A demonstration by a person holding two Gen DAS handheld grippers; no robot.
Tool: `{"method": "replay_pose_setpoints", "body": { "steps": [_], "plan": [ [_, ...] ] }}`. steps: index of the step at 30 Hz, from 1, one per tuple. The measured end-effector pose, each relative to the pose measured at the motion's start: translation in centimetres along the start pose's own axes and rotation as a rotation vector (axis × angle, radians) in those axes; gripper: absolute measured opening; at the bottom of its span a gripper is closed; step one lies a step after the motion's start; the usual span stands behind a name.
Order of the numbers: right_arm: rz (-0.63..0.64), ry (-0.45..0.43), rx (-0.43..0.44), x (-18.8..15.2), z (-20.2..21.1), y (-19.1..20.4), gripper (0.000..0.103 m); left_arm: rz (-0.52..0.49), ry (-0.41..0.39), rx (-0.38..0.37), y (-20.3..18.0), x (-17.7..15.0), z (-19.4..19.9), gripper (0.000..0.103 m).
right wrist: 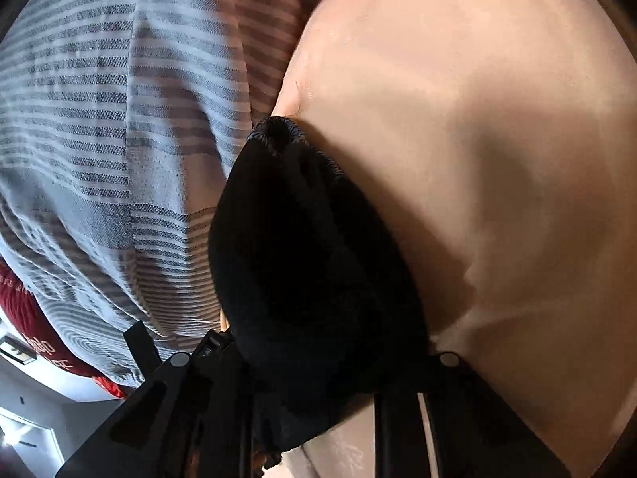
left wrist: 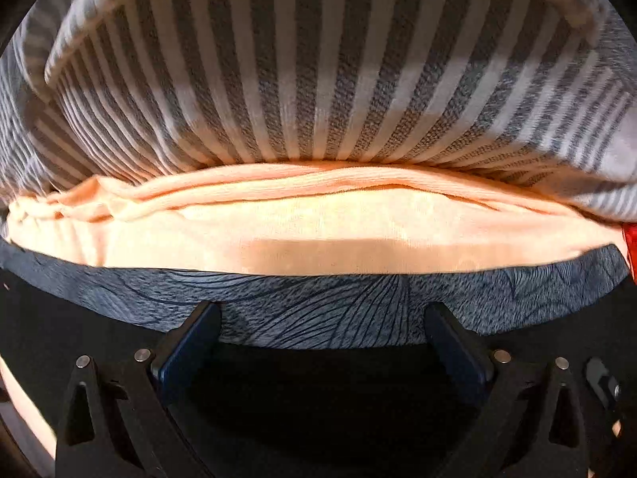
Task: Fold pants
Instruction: 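Lift the leg end with the right gripper and carry it toward the left gripper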
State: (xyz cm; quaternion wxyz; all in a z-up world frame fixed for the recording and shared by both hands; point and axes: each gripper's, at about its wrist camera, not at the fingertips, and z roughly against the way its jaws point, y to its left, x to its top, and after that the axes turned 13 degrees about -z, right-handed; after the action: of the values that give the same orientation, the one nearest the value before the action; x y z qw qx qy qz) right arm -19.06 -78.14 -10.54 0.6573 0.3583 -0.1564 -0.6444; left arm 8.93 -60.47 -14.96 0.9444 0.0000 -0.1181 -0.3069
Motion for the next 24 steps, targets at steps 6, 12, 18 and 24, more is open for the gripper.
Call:
{"method": "replay_pose_setpoints", "body": {
  "steps": [6, 12, 18, 24],
  "plan": [
    [0.015, -0.007, 0.026, -0.7, 0.3, 1.4, 0.014, -0.023, -0.02, -0.013, 2.5, -2.9, 2.6, 0.103],
    [0.046, -0.008, 0.052, -2.1, 1.0, 3.4, 0.013, -0.053, 0.028, -0.019, 3.2, -6.4, 1.8, 0.074],
    [0.171, -0.026, 0.016, -5.1, 2.0, 7.2, 0.013, -0.095, -0.016, -0.068, 3.9, -6.8, 1.0, 0.063],
    [0.288, -0.039, 0.0, -9.3, 2.0, 11.9, 0.013, -0.116, -0.059, -0.096, 3.6, -7.9, 0.8, 0.063]
  ]
}}
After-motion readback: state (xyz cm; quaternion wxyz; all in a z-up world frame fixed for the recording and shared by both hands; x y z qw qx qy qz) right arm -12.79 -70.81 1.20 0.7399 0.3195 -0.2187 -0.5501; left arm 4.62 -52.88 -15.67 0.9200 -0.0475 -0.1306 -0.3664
